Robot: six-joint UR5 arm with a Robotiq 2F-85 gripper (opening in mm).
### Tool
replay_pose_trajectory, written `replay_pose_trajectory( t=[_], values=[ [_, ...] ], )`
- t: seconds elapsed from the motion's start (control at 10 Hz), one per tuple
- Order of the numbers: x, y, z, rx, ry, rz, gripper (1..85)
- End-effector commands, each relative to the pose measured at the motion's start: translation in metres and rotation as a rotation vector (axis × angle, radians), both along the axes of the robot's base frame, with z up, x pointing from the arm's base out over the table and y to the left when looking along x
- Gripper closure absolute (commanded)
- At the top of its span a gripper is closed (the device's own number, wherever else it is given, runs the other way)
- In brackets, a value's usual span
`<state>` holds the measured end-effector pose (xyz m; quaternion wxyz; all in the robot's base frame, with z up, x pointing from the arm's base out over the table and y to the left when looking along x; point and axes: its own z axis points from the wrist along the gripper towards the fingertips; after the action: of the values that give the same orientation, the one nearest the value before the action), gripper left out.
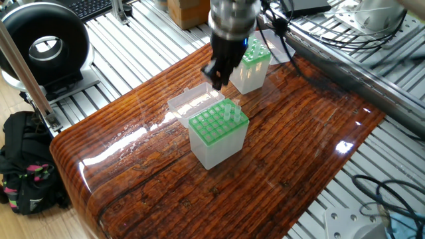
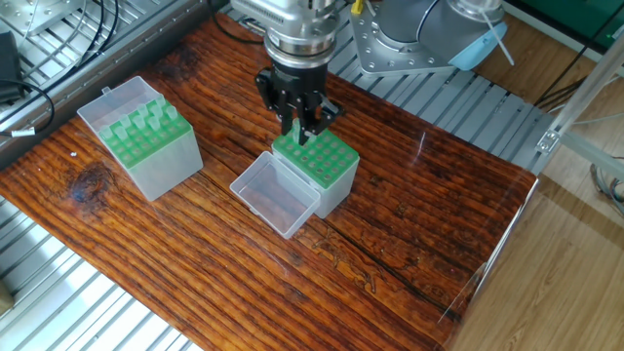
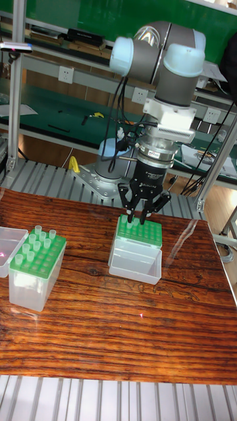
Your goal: Transfer all large pipette tips from one holder to another
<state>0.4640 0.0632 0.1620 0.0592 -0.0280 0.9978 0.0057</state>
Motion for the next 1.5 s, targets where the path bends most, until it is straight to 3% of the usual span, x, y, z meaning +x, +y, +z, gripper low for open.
replay_pose_trajectory(
  t=[0.0,0.7,1.0,1.4],
  values=[
    [0.001,-0.007,-0.004,-0.016,-0.010,-0.035,50.0],
    [0.011,-0.008,-0.012,-0.004,0.047,-0.020,50.0],
    [0.005,-0.008,-0.010,-0.001,0.108,-0.005,50.3],
    [0.000,-0.008,-0.011,-0.010,0.127,-0.017,52.0]
  ],
)
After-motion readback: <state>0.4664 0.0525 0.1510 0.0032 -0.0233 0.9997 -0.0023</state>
